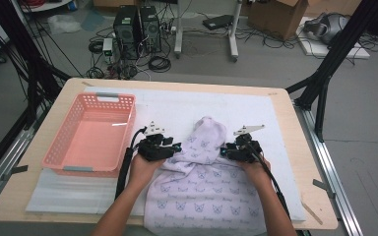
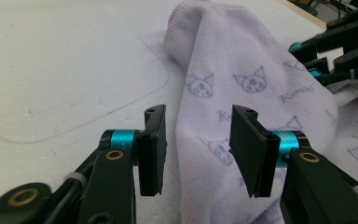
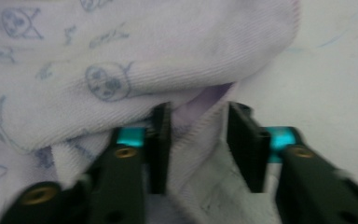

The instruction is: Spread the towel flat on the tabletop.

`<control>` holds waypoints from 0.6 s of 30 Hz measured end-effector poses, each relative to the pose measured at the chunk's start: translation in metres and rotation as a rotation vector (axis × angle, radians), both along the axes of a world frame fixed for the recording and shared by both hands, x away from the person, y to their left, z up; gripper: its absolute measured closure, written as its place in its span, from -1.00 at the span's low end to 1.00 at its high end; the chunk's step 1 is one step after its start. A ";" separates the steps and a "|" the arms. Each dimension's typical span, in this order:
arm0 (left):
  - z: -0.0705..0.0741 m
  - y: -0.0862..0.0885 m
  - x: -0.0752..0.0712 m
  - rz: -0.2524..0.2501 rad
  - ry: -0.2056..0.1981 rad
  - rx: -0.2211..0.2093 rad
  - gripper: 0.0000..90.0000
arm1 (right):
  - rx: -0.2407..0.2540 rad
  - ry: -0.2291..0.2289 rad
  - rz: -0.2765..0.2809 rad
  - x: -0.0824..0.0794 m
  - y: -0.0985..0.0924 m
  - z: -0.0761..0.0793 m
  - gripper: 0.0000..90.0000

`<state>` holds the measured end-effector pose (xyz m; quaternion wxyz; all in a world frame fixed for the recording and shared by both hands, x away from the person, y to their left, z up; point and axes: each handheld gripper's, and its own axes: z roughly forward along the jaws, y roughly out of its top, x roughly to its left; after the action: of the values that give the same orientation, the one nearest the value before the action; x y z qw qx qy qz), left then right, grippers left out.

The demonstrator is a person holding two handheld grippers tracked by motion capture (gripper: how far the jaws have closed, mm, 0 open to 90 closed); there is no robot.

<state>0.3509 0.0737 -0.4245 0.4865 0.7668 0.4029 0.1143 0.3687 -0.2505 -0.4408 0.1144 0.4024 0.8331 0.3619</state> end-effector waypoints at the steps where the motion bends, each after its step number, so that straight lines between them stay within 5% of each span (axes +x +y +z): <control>1: 0.000 0.000 0.001 0.002 0.003 0.005 0.25 | -0.024 -0.011 -0.001 -0.001 0.000 0.001 0.87; 5: 0.005 -0.003 0.004 -0.006 -0.016 0.013 0.27 | -0.107 -0.072 -0.071 -0.005 -0.015 0.009 0.91; 11: -0.004 -0.006 0.016 0.019 0.018 -0.004 0.42 | -0.092 -0.088 -0.183 -0.016 -0.057 0.016 0.91; 18: -0.007 -0.030 0.026 -0.039 0.064 -0.004 0.46 | -0.109 -0.083 -0.180 -0.025 -0.069 0.010 0.90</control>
<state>0.3766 0.0442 -0.4318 0.4769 0.7768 0.4034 0.0794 0.3436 -0.3195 -0.4309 0.2025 0.4536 0.8065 0.3207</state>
